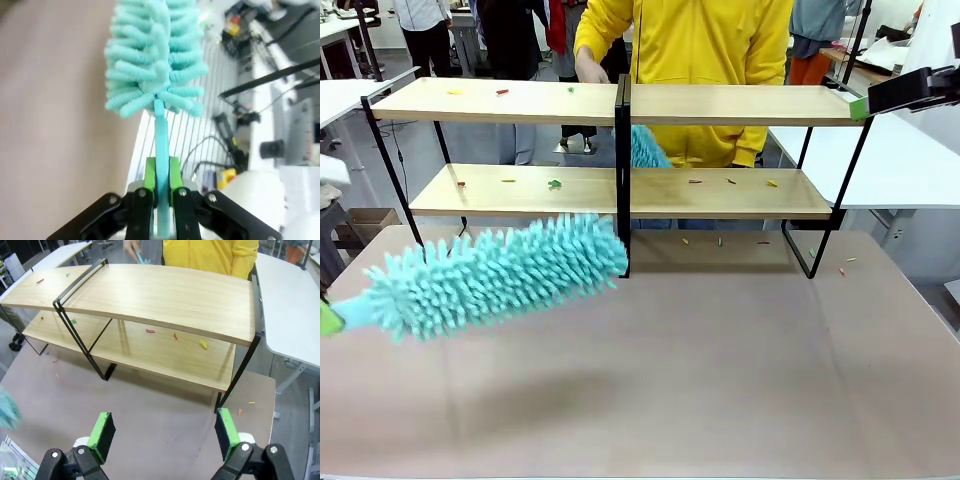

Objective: Clean the shelves.
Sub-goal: Clean a randomly selected level of the Shelf with the Duster.

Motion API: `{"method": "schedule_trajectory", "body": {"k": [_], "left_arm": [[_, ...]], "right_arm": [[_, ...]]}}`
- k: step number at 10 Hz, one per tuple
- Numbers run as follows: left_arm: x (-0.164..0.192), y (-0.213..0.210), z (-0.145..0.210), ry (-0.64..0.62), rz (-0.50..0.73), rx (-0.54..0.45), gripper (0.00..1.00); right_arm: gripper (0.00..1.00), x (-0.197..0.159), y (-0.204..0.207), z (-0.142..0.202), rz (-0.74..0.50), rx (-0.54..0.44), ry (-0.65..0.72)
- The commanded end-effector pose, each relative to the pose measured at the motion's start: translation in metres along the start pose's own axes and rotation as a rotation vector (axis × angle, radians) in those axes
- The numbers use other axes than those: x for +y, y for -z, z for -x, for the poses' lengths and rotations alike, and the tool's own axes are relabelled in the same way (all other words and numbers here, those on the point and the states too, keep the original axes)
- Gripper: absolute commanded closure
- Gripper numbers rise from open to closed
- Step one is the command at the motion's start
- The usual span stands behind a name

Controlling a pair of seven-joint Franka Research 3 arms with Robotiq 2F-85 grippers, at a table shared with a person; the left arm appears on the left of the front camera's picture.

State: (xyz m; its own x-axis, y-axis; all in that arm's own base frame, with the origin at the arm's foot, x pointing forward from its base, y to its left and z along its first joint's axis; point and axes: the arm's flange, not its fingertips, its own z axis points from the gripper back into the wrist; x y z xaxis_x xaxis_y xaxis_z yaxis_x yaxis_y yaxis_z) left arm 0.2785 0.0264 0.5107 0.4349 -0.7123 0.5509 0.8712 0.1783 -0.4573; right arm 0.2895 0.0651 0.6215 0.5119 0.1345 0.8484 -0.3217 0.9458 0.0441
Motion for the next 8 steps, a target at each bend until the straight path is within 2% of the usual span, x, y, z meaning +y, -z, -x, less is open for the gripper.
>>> {"method": "schedule_trajectory", "body": {"k": [1, 3, 4, 5, 6, 7, 8], "left_arm": [[0.001, -0.057, -0.006, 0.014, 0.045, -0.232, 0.88], [-0.001, -0.102, -0.016, -0.089, -0.099, -0.424, 0.88], [-0.006, -0.13, -0.015, -0.077, -0.183, -0.45, 0.88], [-0.008, -0.15, -0.016, -0.126, -0.209, -0.47, 0.88], [-0.007, -0.156, -0.012, -0.226, -0.189, -0.432, 0.88], [-0.007, -0.145, -0.006, -0.09, -0.164, -0.455, 0.88], [-0.007, -0.145, -0.006, -0.09, -0.164, -0.455, 0.88]], "right_arm": [[0.0, -0.002, 0.0, 0.0, -0.006, 0.0, -0.007], [0.0, -0.002, 0.0, 0.0, -0.006, 0.0, -0.007], [0.0, -0.002, 0.0, 0.0, -0.006, 0.0, -0.007], [0.0, -0.002, 0.0, 0.0, -0.006, 0.0, -0.007], [0.0, -0.002, 0.0, 0.0, -0.006, 0.0, -0.007], [0.0, -0.002, 0.0, 0.0, -0.006, 0.0, -0.007], [0.0, -0.002, 0.0, 0.0, -0.006, 0.0, -0.007]]}}
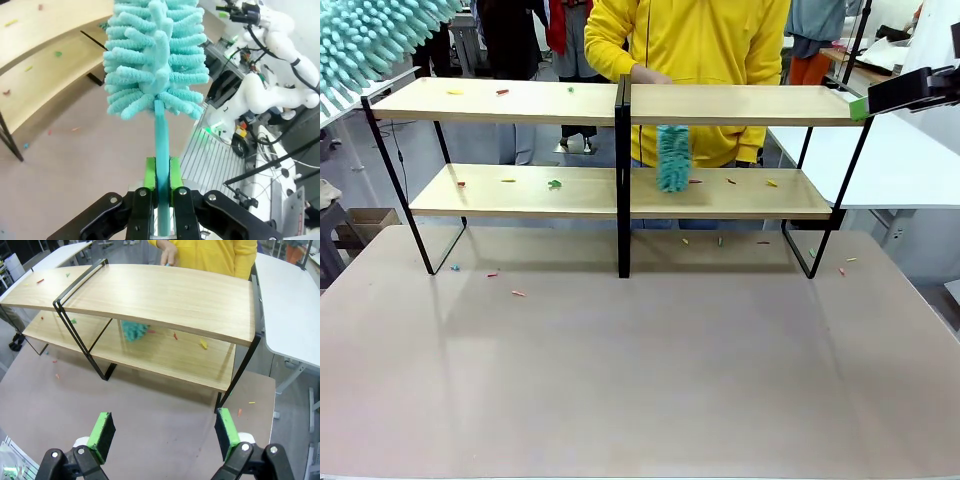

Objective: Clean the shelves.
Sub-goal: Clean a randomly selected level of the Shelf with the Duster.

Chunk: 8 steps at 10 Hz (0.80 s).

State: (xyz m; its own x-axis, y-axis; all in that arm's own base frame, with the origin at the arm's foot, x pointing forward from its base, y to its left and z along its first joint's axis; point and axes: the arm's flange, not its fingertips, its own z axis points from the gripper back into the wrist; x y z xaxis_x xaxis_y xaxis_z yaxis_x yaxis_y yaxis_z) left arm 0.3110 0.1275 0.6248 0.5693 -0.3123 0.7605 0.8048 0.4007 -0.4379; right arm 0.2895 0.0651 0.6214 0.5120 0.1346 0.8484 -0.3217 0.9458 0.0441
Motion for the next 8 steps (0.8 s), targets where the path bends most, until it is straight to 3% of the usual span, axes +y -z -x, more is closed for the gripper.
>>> {"method": "schedule_trajectory", "body": {"k": [1, 3, 6, 8], "left_arm": [[-0.003, 0.01, 0.005, 0.043, 0.035, -0.002, 0.88], [-0.008, 0.008, 0.002, -0.001, -0.005, 0.051, 0.88], [-0.039, 0.056, 0.017, -0.002, -0.025, 0.182, 0.88], [-0.052, 0.092, 0.037, 0.046, 0.035, 0.34, 0.88]], "right_arm": [[0.0, -0.002, 0.0, 0.0, -0.006, 0.0, -0.007], [0.0, -0.002, 0.0, 0.0, -0.006, 0.0, -0.007], [0.0, -0.002, 0.0, 0.0, -0.006, 0.0, -0.007], [0.0, -0.002, 0.0, 0.0, -0.006, 0.0, -0.007]]}}
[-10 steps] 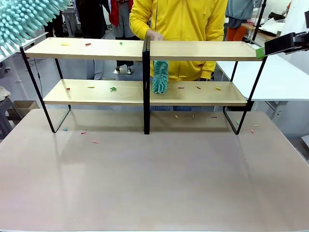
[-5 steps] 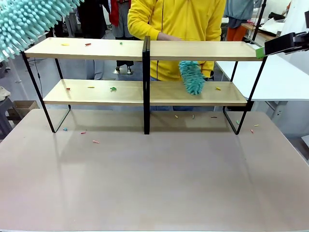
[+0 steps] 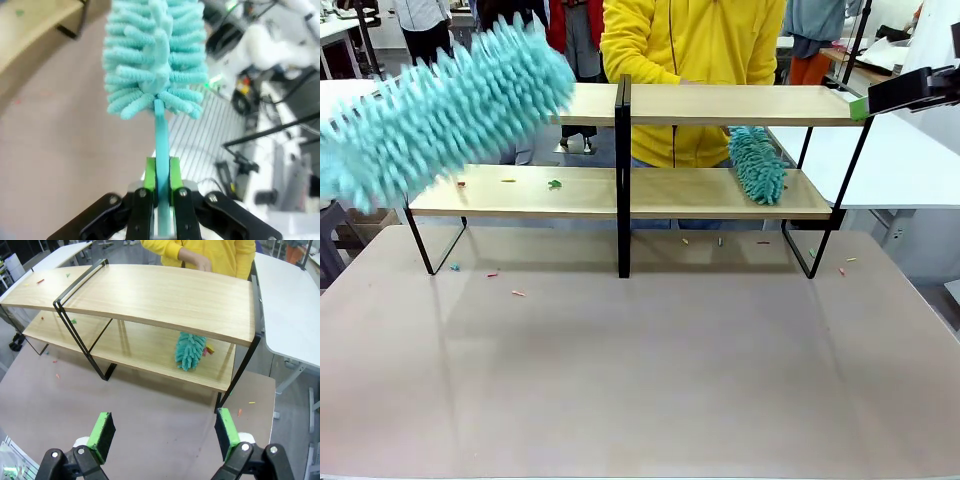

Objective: Clean the shelves.
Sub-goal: Clean a randomly selected level of the Shelf with the Duster.

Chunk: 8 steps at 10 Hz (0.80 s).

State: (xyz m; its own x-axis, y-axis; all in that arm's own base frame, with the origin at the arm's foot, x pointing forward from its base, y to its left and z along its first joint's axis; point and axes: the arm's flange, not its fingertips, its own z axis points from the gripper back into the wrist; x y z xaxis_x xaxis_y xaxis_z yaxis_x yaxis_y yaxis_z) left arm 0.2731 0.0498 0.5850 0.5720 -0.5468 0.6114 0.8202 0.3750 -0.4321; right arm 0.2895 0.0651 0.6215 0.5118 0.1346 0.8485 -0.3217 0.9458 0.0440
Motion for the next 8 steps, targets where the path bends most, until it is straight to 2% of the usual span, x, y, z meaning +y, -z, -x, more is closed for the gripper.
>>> {"method": "schedule_trajectory", "body": {"k": [1, 2, 4, 5, 6, 7, 8], "left_arm": [[-0.017, 0.046, 0.002, 0.046, 0.053, 0.161, 0.88], [-0.017, 0.069, 0.003, 0.027, 0.017, 0.195, 0.88], [-0.014, 0.128, -0.002, 0.009, 0.006, 0.342, 0.88], [-0.009, 0.152, -0.004, -0.015, -0.074, 0.352, 0.88], [-0.002, 0.178, -0.007, -0.076, -0.044, 0.395, 0.88], [0.009, 0.204, -0.007, -0.159, -0.164, 0.377, 0.88], [0.016, 0.212, -0.01, -0.305, -0.112, 0.353, 0.88]], "right_arm": [[0.0, -0.002, 0.0, 0.0, -0.006, 0.0, -0.006], [0.0, -0.002, 0.0, 0.0, -0.006, 0.0, -0.006], [0.0, -0.002, 0.0, 0.0, -0.006, 0.0, -0.006], [0.0, -0.002, 0.0, 0.0, -0.006, 0.0, -0.006], [0.0, -0.002, 0.0, 0.0, -0.006, 0.0, -0.006], [0.0, -0.002, 0.0, 0.0, -0.006, 0.0, -0.006], [0.0, -0.002, 0.0, 0.0, -0.006, 0.0, -0.006]]}}
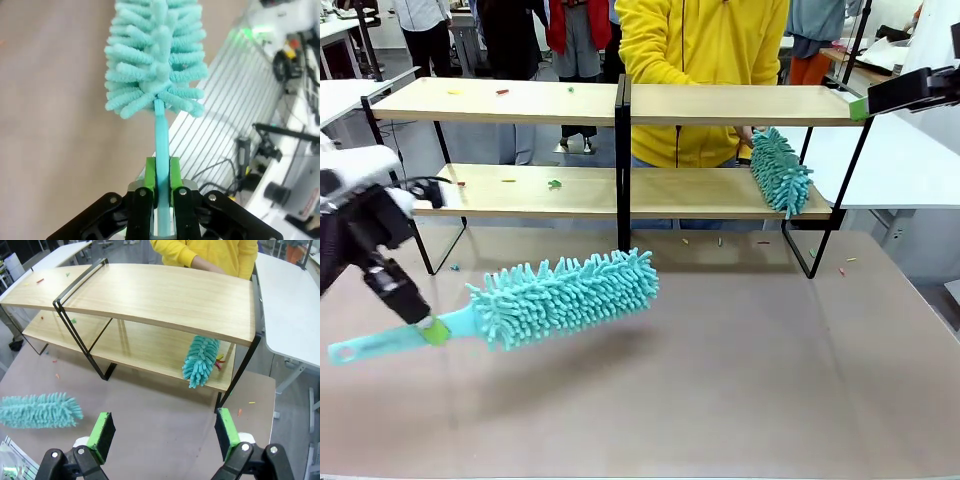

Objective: Clean the shelves.
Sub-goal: Clean a randomly selected level of the Shelf with the Duster.

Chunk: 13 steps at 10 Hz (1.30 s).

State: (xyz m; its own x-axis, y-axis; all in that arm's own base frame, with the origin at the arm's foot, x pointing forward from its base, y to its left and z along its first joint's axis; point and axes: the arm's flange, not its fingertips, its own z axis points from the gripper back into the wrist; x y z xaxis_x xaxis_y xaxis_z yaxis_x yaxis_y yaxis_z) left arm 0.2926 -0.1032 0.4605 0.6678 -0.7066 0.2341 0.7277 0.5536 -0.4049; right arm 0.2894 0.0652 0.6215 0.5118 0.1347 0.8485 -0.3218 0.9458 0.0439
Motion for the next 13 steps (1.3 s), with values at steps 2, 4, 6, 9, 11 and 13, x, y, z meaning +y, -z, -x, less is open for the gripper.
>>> {"method": "schedule_trajectory", "body": {"k": [2, 4, 6, 9, 11, 13], "left_arm": [[-0.009, -0.016, 0.012, 0.103, 0.014, -0.012, 0.88], [0.004, 0.013, -0.004, -0.157, -0.052, -0.055, 0.88], [0.004, 0.04, 0.005, -0.339, -0.146, -0.12, 0.88], [0.0, 0.074, 0.012, -0.475, -0.283, -0.149, 0.88], [0.008, 0.083, 0.01, -0.548, -0.392, -0.134, 0.88], [0.013, 0.095, 0.011, -0.628, -0.477, -0.166, 0.88]], "right_arm": [[0.0, -0.002, 0.0, 0.0, -0.006, 0.0, -0.006], [0.0, -0.002, 0.0, 0.0, -0.006, 0.0, -0.006], [0.0, -0.002, 0.0, 0.0, -0.006, 0.0, -0.006], [0.0, -0.002, 0.0, 0.0, -0.006, 0.0, -0.006], [0.0, -0.002, 0.0, 0.0, -0.006, 0.0, -0.006], [0.0, -0.002, 0.0, 0.0, -0.006, 0.0, -0.006]]}}
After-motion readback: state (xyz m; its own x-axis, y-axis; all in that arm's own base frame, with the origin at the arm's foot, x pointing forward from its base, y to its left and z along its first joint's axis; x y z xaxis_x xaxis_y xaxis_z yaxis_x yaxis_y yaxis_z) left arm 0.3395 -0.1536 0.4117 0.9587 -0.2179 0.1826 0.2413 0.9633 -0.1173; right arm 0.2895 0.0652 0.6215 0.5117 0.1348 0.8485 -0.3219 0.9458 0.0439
